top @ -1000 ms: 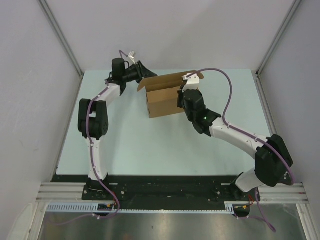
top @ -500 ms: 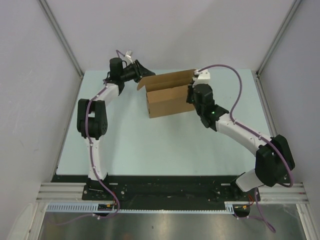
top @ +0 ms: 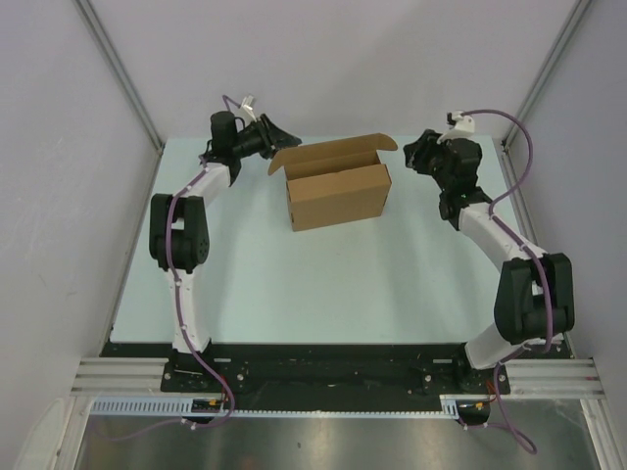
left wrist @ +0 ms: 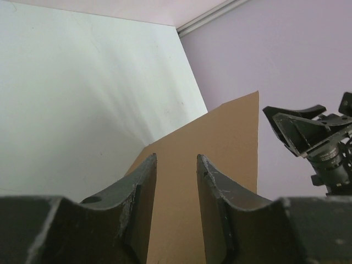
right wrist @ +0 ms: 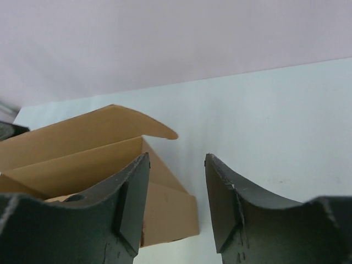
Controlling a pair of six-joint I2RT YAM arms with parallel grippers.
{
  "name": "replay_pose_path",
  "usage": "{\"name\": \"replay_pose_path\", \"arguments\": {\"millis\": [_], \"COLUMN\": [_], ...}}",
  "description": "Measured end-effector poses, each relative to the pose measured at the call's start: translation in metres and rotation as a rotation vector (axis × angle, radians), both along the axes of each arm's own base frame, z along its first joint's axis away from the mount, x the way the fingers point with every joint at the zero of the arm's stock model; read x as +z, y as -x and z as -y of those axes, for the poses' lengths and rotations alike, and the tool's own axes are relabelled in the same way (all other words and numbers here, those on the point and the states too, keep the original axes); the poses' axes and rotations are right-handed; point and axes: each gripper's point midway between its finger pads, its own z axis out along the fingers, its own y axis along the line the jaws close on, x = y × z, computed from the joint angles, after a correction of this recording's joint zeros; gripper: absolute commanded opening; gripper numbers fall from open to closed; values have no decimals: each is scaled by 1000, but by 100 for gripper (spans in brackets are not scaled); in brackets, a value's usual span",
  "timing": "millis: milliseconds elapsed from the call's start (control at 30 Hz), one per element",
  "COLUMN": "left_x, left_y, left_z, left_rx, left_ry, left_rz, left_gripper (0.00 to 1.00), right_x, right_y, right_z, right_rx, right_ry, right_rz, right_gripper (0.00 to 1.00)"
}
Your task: Fold the paper box
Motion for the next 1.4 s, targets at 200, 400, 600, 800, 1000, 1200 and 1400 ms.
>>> {"name": "replay_pose_path", "arguments": {"millis": [200, 400, 600, 800, 1000, 1200, 1400], "left_x": [5, 8, 8, 8, 8, 8, 8], "left_y": [2, 3, 4, 4, 4, 4, 4], "left_z": [2, 3, 3, 3, 3, 3, 3], "left_rx": [-19, -29, -36, -36, -36, -36, -36], "left_ry": [11, 15, 16, 16, 16, 16, 16], "left_rz": [19, 32, 35, 36, 37, 37, 38], "left_gripper": [40, 39, 39, 39, 39, 39, 39], "right_x": [-1, 9, 14, 5, 5, 16, 7], "right_y": [-21, -29, -34, -42, -46, -50, -51], "right_z": [-23, -25, -25, -25, -30, -36, -40], "right_rx": [115, 157, 215, 266, 328, 382, 419], "right_ry": [-12, 5, 59, 123, 180, 219, 247], "right_rz": [-2, 30, 65, 71, 86, 111, 96], "right_gripper": [55, 53, 54, 54, 54, 52, 50]}}
